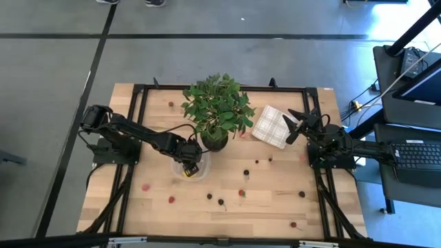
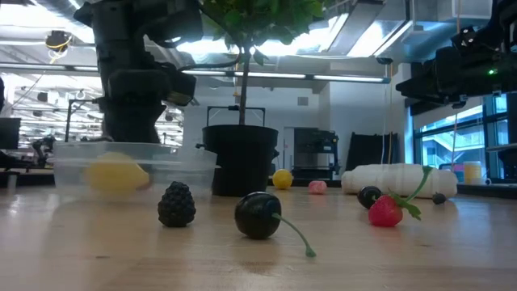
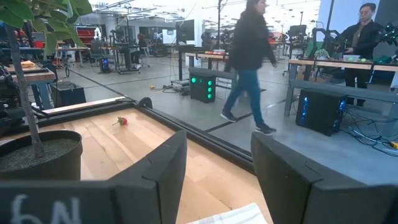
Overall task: Pick and placing Produce into tupperware
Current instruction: Put the red raspberry into the transparent bin
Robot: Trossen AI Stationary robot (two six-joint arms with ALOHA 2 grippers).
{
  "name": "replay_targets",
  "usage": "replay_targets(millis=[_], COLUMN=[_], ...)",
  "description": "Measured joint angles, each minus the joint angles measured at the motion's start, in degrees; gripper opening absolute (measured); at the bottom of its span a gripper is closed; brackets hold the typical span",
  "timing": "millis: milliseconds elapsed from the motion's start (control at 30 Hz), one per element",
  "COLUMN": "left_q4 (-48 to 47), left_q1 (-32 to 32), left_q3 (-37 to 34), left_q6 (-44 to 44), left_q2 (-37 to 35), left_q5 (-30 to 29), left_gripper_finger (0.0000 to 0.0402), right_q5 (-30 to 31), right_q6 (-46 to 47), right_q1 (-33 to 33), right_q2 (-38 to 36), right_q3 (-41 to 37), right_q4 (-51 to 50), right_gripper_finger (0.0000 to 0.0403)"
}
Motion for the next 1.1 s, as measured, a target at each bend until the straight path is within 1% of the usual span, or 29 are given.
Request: replay_targets(millis=[133,200,300,367,433,633,733,867,1000,1100], left_q4=[-1.2,-3.4,-7.9,-8.8,-8.8,-8.8,-8.8,-8.6,-8.0,-6.7], left_q1=[-0.3,-0.8,-2.3,-3.5,-4.9,-11.1,-15.1,-19.6,-23.2,-25.5], left_q3=[0.3,1.7,3.9,4.7,5.1,5.1,5.1,5.1,5.1,5.1], left_q6=[0.0,0.0,-0.5,-2.0,-4.8,-16.6,-19.0,-25.5,-37.8,-41.1], left_q2=[-0.5,-1.2,-3.0,-4.1,-5.2,-6.4,-6.3,-6.2,-5.9,-4.6], left_q5=[-0.1,-0.4,-2.6,-3.1,-2.5,3.2,5.0,5.3,4.9,4.3], left_gripper_finger=[0.0241,0.0245,0.0247,0.0247,0.0248,0.0248,0.0248,0.0248,0.0248,0.0248], right_q5=[0.0,0.0,0.0,0.0,0.0,0.0,0.0,0.0,0.0,0.0], right_q6=[0.0,0.0,0.0,0.0,0.0,0.0,0.0,0.0,0.0,0.0], right_q1=[0.0,0.0,0.0,0.0,0.0,0.0,0.0,0.0,0.0,0.0], right_q2=[0.0,0.0,0.0,0.0,0.0,0.0,0.0,0.0,0.0,0.0], right_q3=[0.0,0.0,0.0,0.0,0.0,0.0,0.0,0.0,0.0,0.0], right_q4=[0.0,0.0,0.0,0.0,-0.1,-0.1,-0.1,0.0,0.0,0.0], right_gripper_finger=[0.0182,0.0182,0.0182,0.0182,0.0182,0.0182,0.0182,0.0182,0.0182,0.0182])
